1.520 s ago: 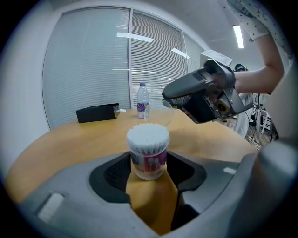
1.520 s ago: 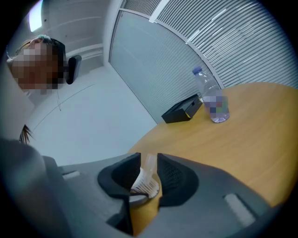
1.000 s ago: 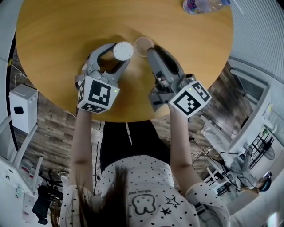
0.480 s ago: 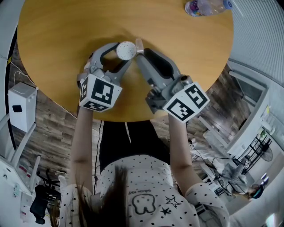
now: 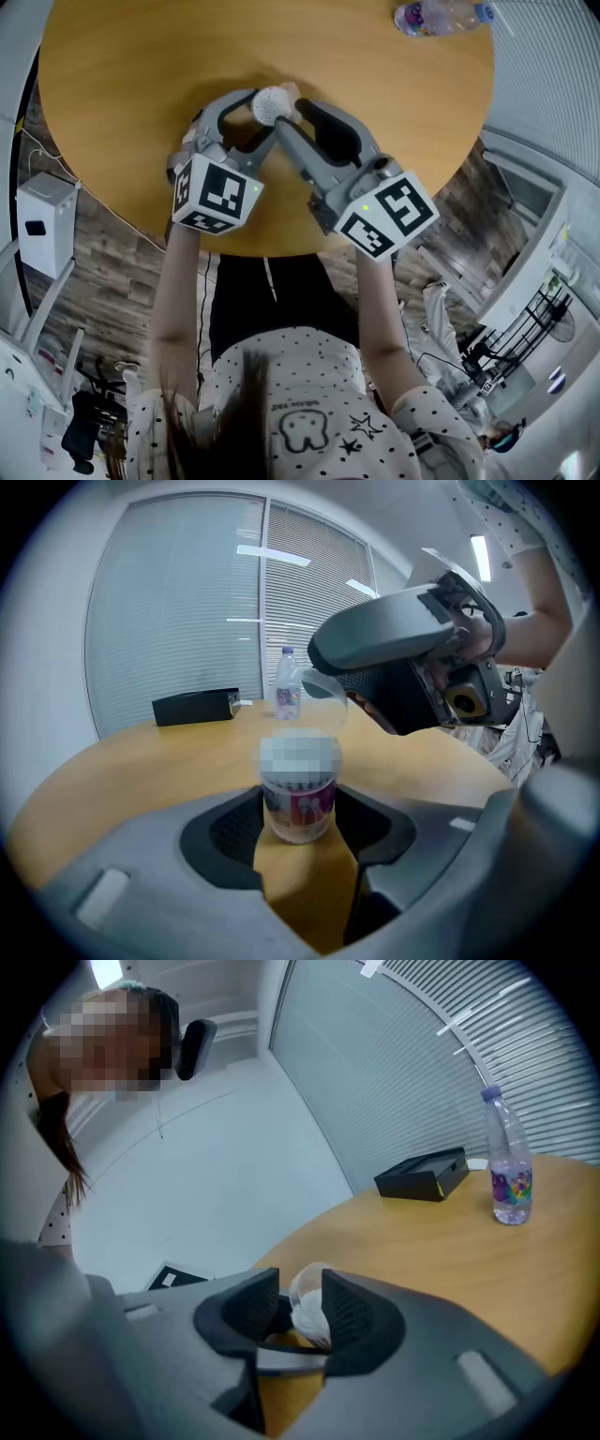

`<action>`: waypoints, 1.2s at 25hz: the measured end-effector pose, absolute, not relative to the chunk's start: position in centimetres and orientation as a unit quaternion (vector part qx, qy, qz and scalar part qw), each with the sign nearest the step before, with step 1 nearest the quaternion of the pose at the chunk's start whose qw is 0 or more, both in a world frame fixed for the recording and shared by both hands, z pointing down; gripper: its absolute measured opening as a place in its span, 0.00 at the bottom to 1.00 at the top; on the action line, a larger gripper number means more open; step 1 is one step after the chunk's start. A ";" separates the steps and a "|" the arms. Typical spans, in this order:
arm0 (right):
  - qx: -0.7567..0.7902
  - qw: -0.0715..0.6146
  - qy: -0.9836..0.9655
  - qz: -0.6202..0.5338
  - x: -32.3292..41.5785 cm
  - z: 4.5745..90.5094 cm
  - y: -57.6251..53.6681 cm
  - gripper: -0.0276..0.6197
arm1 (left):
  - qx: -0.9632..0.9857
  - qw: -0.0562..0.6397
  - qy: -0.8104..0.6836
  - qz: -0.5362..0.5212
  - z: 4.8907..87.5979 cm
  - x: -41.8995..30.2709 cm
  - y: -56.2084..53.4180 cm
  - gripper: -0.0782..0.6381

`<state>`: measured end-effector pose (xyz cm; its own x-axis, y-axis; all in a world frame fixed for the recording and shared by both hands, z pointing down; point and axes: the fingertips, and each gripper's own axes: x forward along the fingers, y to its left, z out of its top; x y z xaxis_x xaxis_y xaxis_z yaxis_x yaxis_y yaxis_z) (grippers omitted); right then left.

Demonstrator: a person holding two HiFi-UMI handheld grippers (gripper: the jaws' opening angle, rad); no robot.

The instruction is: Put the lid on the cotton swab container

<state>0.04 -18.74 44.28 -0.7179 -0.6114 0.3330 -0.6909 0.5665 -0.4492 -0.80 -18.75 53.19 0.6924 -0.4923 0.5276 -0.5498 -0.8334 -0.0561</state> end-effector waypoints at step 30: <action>0.373 0.224 -0.872 0.224 -2.6 47.0 -19.4 0.05 | 0.920 0.053 -0.279 0.270 53.2 -0.8 -18.8 0.46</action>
